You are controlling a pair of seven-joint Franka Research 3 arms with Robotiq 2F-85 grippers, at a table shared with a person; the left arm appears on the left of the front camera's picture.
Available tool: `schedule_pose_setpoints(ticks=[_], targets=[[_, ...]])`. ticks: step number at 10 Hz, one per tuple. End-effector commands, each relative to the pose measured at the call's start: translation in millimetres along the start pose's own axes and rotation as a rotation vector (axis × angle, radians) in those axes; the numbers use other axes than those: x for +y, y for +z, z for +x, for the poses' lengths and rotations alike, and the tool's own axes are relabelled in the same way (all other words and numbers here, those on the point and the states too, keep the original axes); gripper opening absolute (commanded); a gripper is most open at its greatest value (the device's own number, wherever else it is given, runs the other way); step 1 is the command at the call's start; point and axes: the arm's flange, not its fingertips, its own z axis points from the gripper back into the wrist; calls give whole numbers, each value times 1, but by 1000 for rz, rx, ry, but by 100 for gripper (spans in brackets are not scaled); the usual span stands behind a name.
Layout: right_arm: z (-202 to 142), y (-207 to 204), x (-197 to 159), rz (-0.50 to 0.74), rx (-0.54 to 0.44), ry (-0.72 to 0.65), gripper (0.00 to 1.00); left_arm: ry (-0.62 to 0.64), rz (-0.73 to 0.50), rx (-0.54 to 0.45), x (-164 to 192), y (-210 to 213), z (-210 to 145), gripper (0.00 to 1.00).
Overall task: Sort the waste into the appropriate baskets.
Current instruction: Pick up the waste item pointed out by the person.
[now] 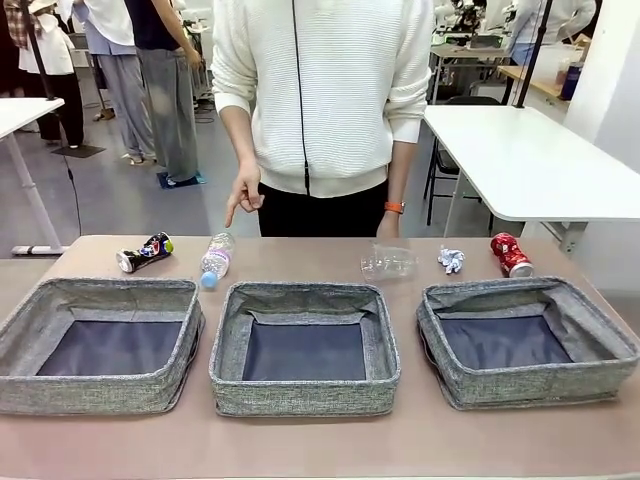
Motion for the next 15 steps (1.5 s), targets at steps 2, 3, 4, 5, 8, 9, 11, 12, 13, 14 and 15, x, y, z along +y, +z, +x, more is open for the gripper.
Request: schedule_pose_setpoints(ticks=[2,3,4,5,8,9,11,12,13,14,15], targets=[[3,0,0,16,-11,28,100,-25,-19,-12,0,0,2,100],[3,0,0,16,-11,28,100,-25,-19,-12,0,0,2,100],[3,0,0,16,-11,28,100,-25,-19,-12,0,0,2,100],[3,0,0,16,-11,28,100,-25,-19,-12,0,0,2,100],[3,0,0,16,-11,28,100,-25,-19,-12,0,0,2,100],[3,0,0,16,-11,28,100,-2,-1,0,0,0,0,100],[3,0,0,16,-11,28,100,-71,188,187,-13,-46,24,100],[3,0,0,16,-11,28,100,-88,370,168,-18,-84,39,100],[3,0,0,16,-11,28,100,-118,515,220,-23,-132,48,100],[3,0,0,16,-11,28,100,-139,593,249,-29,-181,55,100],[3,0,0,16,-11,28,100,-139,665,220,-37,-224,58,100]])
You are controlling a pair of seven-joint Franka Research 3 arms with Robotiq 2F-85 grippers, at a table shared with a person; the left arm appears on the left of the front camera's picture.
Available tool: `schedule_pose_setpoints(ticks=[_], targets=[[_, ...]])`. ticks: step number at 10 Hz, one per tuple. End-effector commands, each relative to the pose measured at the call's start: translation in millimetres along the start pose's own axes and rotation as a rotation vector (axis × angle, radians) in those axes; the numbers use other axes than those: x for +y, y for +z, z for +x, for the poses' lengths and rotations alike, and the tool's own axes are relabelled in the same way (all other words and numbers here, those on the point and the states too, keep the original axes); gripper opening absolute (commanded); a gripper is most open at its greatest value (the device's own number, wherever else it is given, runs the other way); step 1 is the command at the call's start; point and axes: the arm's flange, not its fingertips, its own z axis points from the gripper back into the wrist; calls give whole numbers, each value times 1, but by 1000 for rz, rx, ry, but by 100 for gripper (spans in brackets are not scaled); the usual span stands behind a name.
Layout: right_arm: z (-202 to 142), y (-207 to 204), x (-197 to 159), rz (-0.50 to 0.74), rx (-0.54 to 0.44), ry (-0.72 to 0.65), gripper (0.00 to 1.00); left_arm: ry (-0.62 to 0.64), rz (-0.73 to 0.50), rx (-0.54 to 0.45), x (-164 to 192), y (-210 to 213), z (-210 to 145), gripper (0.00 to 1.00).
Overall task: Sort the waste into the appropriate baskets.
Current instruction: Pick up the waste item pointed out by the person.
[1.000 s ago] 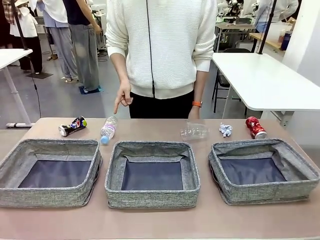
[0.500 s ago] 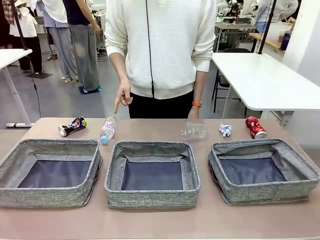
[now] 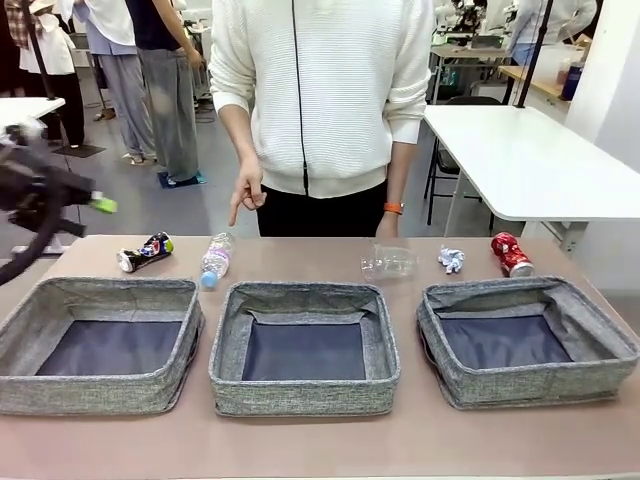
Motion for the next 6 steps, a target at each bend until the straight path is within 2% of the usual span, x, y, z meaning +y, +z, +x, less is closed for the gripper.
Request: schedule_pose_setpoints(ticks=[1,2,3,4,6], targets=[[4,0,1,18,-13,28,100,56,134,-1,-32,-53,29,100],[4,0,1,18,-13,28,100,39,97,-12,-53,-77,34,100],[4,0,1,18,-13,28,100,24,3,94,-60,-84,27,100],[4,0,1,18,-13,28,100,9,90,-23,-58,-68,19,100],[4,0,1,18,-13,28,100,9,90,-23,-58,-68,19,100]])
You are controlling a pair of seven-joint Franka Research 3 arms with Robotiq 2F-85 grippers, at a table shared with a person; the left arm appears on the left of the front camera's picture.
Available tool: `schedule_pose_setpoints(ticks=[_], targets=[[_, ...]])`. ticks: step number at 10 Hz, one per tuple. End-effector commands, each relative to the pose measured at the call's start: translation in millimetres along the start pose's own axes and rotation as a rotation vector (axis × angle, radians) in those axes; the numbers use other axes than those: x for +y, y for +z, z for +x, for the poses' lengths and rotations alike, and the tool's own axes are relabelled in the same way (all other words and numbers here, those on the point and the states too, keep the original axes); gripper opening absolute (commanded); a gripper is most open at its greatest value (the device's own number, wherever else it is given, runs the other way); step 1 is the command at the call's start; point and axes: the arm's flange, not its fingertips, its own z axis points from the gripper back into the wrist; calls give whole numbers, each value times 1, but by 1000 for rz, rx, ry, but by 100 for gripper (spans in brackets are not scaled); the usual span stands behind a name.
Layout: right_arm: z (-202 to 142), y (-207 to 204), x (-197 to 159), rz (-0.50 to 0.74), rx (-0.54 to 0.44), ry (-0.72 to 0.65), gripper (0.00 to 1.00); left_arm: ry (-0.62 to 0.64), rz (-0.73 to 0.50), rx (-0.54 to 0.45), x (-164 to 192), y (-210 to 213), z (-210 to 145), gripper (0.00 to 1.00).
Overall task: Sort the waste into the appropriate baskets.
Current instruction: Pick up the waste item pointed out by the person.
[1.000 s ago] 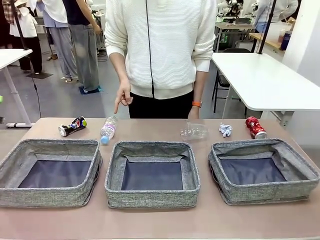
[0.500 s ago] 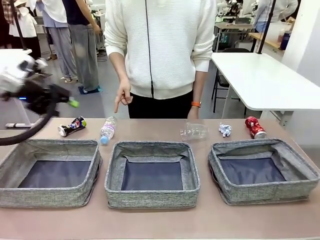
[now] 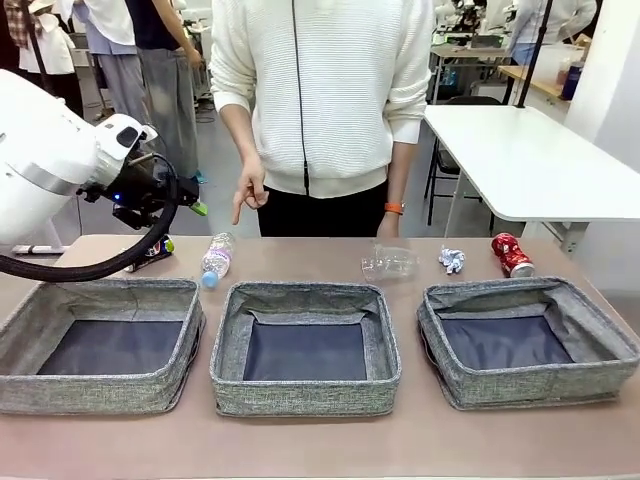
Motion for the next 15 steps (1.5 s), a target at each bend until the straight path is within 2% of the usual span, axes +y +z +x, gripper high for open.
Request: schedule_pose_setpoints(ticks=[1,2,3,4,7,8,11,15], targets=[[3,0,1,17,-12,27,100,-9,-6,17,-7,-9,-2,100],[3,0,1,17,-12,27,100,-23,82,19,-22,-29,3,100],[3,0,1,17,-12,27,100,-78,75,88,-35,-51,14,100],[3,0,1,17,-12,27,100,-82,107,118,-48,-74,27,100],[3,0,1,17,-12,27,100,-94,388,153,-69,-133,45,100],[3,0,1,17,-12,27,100,-119,426,193,-68,-140,44,100],[3,0,1,17,-12,27,100,-121,446,216,-62,-173,44,100],[3,0,1,17,-12,27,100,-16,526,273,-32,-204,46,100]])
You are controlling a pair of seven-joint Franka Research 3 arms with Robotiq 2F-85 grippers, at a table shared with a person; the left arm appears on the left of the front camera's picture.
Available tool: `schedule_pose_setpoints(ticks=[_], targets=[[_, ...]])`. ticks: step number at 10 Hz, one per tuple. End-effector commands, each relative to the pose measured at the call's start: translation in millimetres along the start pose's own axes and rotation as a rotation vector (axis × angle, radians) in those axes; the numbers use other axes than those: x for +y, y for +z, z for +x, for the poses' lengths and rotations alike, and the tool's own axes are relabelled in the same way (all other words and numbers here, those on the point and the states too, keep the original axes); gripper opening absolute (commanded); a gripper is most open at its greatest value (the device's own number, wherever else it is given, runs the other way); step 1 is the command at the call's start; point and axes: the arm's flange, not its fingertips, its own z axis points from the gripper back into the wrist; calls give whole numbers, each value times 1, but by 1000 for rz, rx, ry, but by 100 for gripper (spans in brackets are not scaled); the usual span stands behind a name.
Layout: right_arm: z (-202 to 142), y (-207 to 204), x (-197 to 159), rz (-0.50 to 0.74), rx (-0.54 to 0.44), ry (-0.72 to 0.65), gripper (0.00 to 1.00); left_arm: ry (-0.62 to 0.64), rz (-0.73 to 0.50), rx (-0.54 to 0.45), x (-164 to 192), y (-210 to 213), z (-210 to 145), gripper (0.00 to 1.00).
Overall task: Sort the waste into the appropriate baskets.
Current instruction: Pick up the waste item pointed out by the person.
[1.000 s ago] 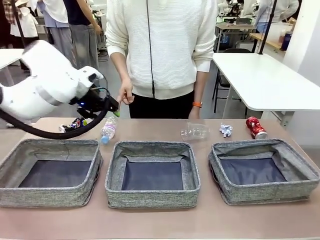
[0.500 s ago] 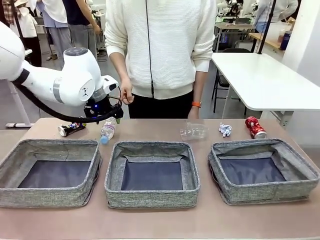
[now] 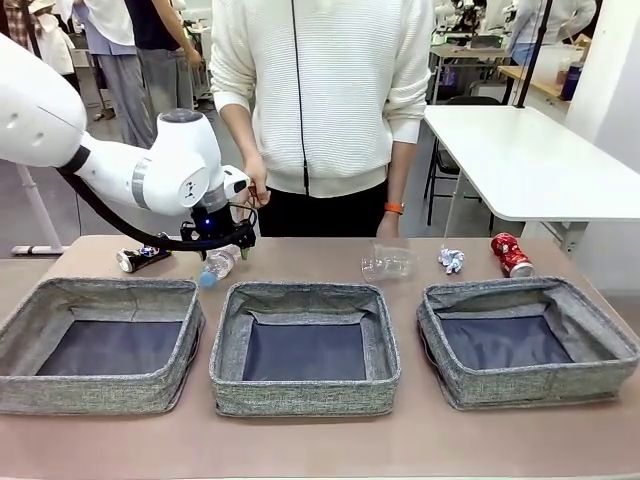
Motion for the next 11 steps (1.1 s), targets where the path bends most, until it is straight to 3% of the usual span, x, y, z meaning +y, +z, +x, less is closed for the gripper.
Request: schedule_pose_setpoints(ticks=[1,6,7,8,9,10,11], targets=[[3,0,1,19,-11,26,100,47,37,14,3,-5,10,100],[3,0,1,19,-11,26,100,41,17,28,3,-12,8,100],[3,0,1,19,-11,26,100,30,16,49,3,-12,7,42],[3,0,1,19,-11,26,100,24,29,54,1,-10,6,43],[3,0,1,19,-11,26,100,17,31,56,1,-9,6,0],[3,0,1,19,-11,26,100,19,40,56,1,-9,5,0],[3,0,1,19,-11,26,100,21,44,60,2,-7,5,26]])
